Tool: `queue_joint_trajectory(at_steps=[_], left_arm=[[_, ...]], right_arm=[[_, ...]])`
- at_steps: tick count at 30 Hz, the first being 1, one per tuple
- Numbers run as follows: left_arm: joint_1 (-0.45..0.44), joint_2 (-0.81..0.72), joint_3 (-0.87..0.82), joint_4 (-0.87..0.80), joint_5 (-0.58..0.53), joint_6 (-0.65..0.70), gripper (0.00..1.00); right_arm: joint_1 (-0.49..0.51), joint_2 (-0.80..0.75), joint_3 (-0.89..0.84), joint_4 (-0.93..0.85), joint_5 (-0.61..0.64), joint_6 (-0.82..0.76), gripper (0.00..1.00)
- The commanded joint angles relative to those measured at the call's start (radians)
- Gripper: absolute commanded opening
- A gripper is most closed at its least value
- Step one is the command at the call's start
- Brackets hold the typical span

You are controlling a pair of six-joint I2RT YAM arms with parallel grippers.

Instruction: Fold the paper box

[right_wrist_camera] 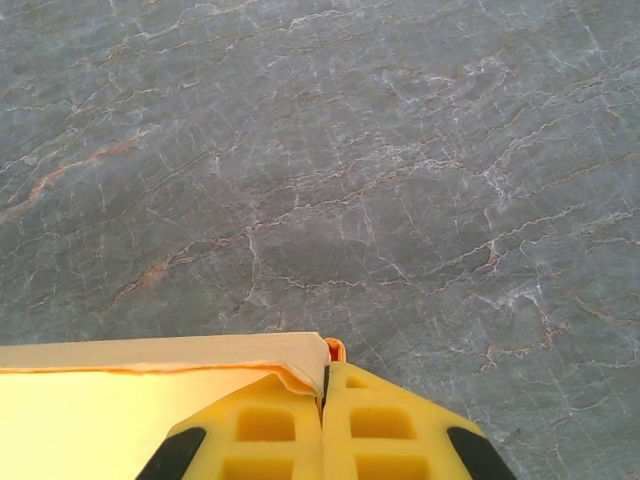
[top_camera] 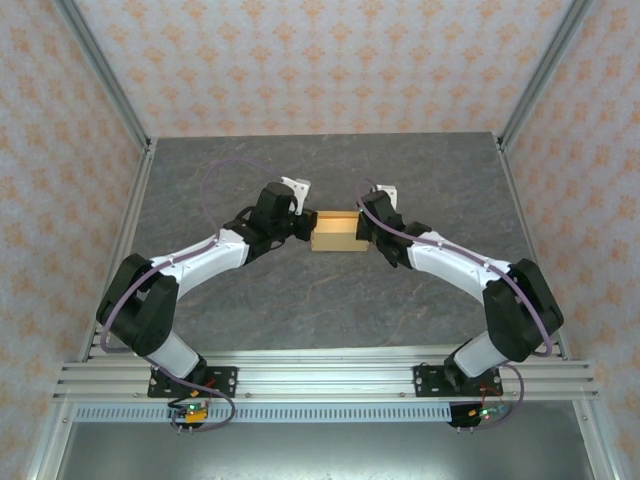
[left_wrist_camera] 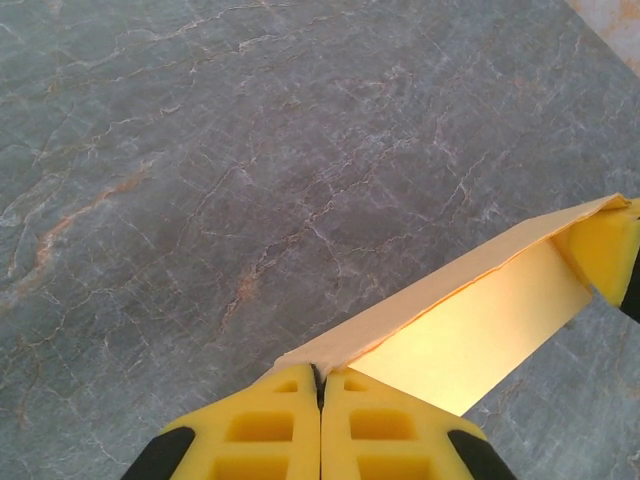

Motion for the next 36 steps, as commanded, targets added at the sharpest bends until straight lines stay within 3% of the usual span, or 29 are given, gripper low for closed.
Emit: queue_joint_trajectory(at_steps=[1, 10, 24, 30, 36], left_arm=[[-0.011, 0.009, 0.025, 0.019, 0.044, -0.097, 0.07], [-0.037, 0.031, 0.023, -0.005, 0.005, -0.186, 0.08], [-0.114, 0.037, -0.069, -0.009, -0.204, -0.175, 0.07], [-0.134, 0.03, -0.117, 0.022, -0.27, -0.153, 0.07], [-0.153, 0.028, -0.137, 0.049, -0.342, -0.097, 0.07]], right_arm=[[0.027, 0.016, 0.0, -0.027, 0.017, 0.036, 0.01], [0.027, 0.009, -0.03, 0.003, 0.027, 0.037, 0.02], [0.021, -0.028, -0.073, 0.044, 0.037, -0.029, 0.04], [-0.05, -0.083, -0.128, 0.081, -0.078, -0.08, 0.09], [-0.074, -0.116, -0.175, 0.146, -0.173, -0.03, 0.18]])
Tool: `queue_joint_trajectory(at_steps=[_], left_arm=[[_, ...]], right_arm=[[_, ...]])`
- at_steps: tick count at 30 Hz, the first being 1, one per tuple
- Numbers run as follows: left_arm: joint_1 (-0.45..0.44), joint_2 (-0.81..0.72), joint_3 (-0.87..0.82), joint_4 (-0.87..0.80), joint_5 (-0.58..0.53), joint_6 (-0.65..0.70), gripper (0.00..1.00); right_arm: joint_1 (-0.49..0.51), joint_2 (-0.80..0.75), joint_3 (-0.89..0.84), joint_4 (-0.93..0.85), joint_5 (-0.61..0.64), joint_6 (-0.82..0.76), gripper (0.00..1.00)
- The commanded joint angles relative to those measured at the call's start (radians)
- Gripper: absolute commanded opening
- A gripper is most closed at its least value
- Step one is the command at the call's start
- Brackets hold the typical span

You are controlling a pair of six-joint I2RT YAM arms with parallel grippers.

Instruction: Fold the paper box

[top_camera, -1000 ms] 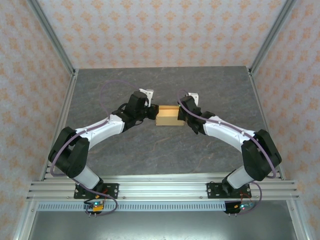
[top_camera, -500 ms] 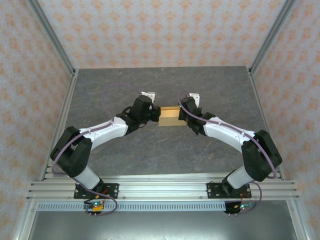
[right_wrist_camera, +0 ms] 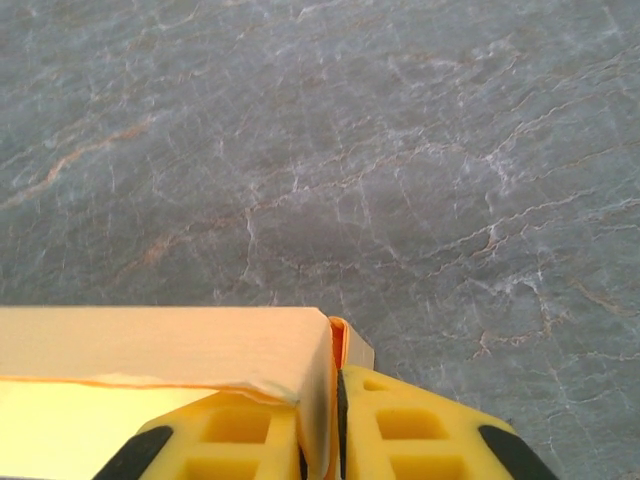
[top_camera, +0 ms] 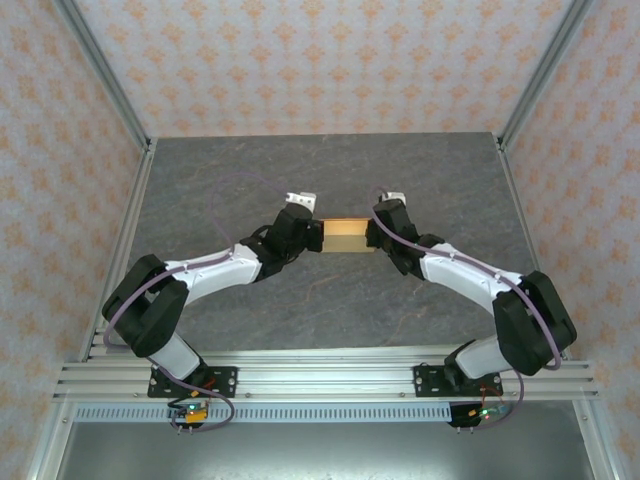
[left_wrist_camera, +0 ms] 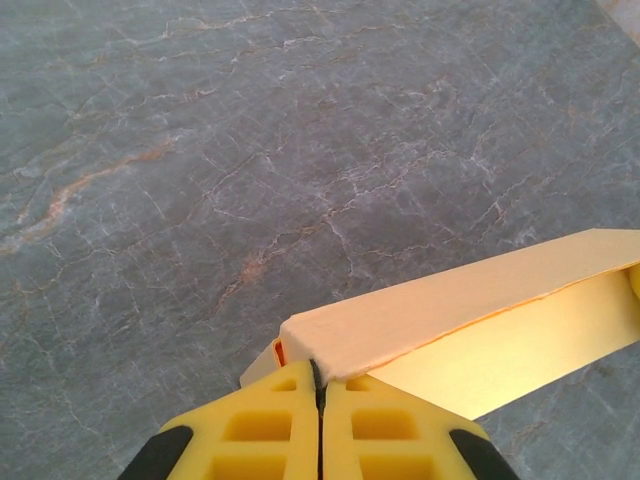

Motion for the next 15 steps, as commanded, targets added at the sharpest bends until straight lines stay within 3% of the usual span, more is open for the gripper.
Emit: queue_joint_trajectory(at_steps=[1, 4, 8, 10, 11, 15], left_arm=[[-0.012, 0.016, -0.047, -0.07, -0.057, 0.038, 0.07], [-0.011, 0.027, -0.054, -0.06, -0.083, 0.044, 0.07], [-0.013, 0.043, -0.08, -0.013, -0.114, 0.051, 0.07], [-0.013, 0.05, -0.078, -0.015, -0.129, 0.054, 0.07], [-0.013, 0.053, -0.076, -0.015, -0.133, 0.052, 0.07], [-0.023, 0.066, -0.069, -0.004, -0.153, 0.048, 0.08]], right_arm=[[-0.011, -0.029, -0.022, 0.023, -0.06, 0.03, 0.18], [-0.015, -0.046, -0.023, 0.025, -0.077, 0.061, 0.25], [-0.041, -0.131, -0.046, -0.018, -0.103, 0.17, 0.46], [-0.056, -0.195, -0.081, -0.033, -0.102, 0.315, 0.7], [-0.062, -0.226, -0.095, -0.044, -0.103, 0.415, 0.77], [-0.064, -0.28, -0.119, -0.038, -0.154, 0.761, 0.85]])
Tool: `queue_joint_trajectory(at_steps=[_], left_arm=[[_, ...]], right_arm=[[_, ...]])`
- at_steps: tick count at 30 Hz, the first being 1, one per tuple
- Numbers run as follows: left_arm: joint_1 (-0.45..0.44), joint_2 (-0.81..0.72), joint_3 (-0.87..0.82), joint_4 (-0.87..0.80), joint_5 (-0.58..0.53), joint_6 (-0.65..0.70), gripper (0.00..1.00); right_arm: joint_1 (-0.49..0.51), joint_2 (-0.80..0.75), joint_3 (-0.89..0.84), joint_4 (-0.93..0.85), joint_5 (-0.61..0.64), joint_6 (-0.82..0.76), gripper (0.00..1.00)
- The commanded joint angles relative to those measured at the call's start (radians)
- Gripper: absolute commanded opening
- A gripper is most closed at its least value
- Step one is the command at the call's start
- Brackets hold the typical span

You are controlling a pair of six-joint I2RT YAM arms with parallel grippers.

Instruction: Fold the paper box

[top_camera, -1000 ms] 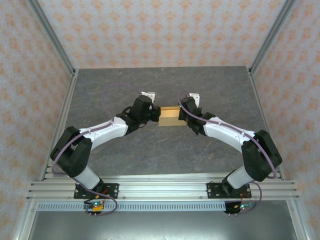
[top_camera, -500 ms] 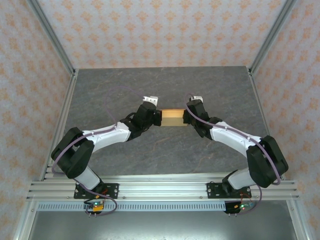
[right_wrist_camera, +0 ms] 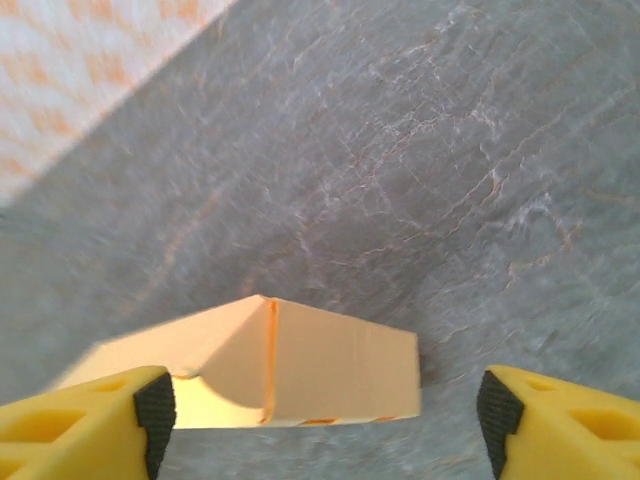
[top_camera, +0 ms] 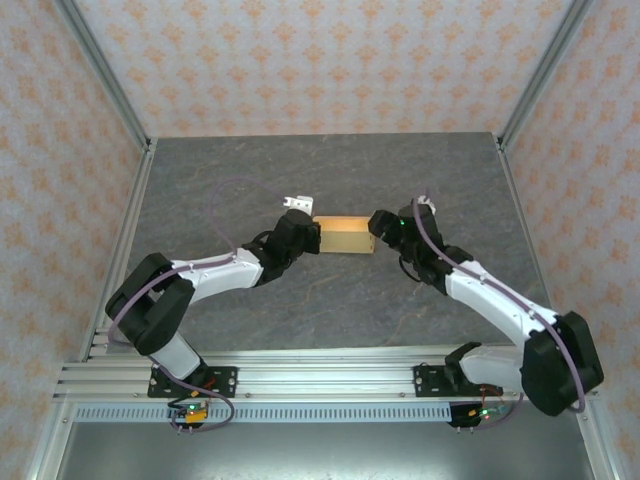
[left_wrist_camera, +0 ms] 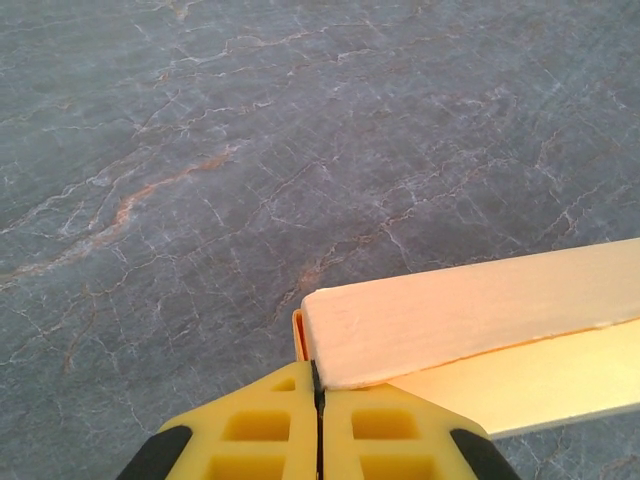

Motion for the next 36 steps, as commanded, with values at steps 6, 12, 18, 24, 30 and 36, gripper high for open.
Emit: queue_joint_trajectory(at_steps=[6, 12, 18, 24, 30, 36], left_arm=[[-0.03, 0.066, 0.004, -0.078, -0.047, 0.021, 0.08], [-0.034, 0.068, 0.015, -0.085, -0.041, 0.028, 0.08], [-0.034, 0.026, 0.0, -0.083, -0.015, 0.037, 0.2], [-0.024, -0.135, -0.033, -0.035, 0.129, 0.039, 0.61], [0.023, -0.221, -0.007, -0.031, 0.203, -0.094, 0.97], [0.091, -0.114, 0.06, -0.06, 0.184, -0.124, 1.0]], right_arm=[[0.003, 0.07, 0.039, 0.053, -0.122, 0.748, 0.91], [0.009, 0.226, 0.076, 0.172, -0.142, 0.903, 0.77], [0.008, 0.298, 0.033, 0.242, -0.078, 0.902, 0.45], [0.008, 0.362, -0.025, 0.299, -0.078, 0.909, 0.42], [0.009, 0.378, -0.027, 0.296, -0.064, 0.882, 0.4], [0.009, 0.382, -0.017, 0.285, -0.066, 0.86, 0.4]])
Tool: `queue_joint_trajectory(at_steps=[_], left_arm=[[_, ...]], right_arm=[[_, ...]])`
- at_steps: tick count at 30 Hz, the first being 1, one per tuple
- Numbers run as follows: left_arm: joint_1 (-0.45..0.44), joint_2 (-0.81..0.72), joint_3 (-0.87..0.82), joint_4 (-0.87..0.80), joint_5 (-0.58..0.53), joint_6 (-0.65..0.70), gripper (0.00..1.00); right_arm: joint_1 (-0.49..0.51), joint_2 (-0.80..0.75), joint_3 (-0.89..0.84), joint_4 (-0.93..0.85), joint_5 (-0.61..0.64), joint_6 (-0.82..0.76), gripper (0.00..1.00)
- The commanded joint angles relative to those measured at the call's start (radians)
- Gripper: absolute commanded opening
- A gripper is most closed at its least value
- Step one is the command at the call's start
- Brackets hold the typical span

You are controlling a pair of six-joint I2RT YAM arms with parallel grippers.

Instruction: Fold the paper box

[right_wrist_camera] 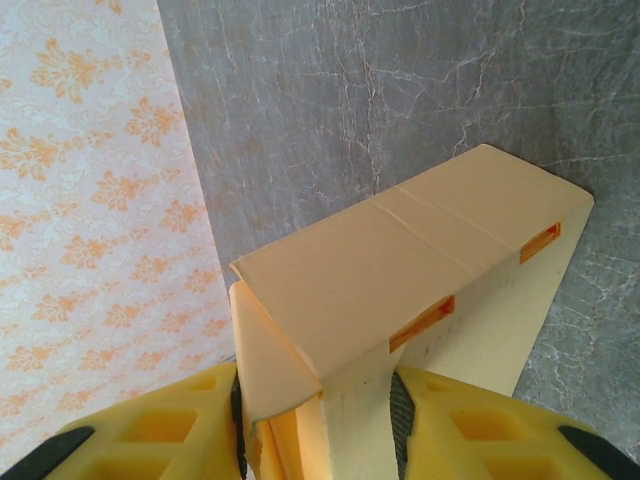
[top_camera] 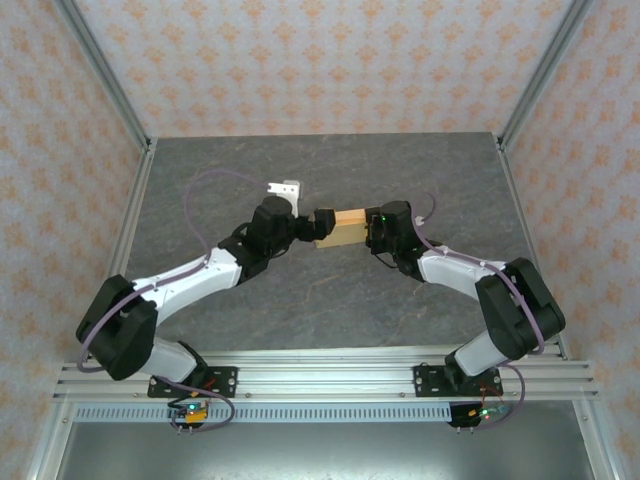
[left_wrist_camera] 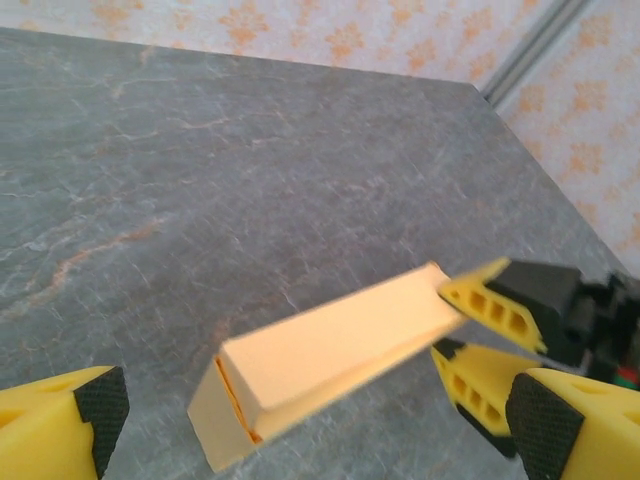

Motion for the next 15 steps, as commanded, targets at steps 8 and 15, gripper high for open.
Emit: queue_joint_trajectory(at_steps=[8, 15], left_arm=[[0.06, 0.239, -0.003, 0.044, -0.017, -0.013, 0.82], [0.057, 0.234, -0.157, 0.166, -0.084, -0.002, 0.77]], right_arm=[[0.003, 0.051, -0.033, -0.069, -0.018, 0.025, 0.4], [-0.024, 0.023, 0.02, -0.097, -0.037, -0.021, 0.48]])
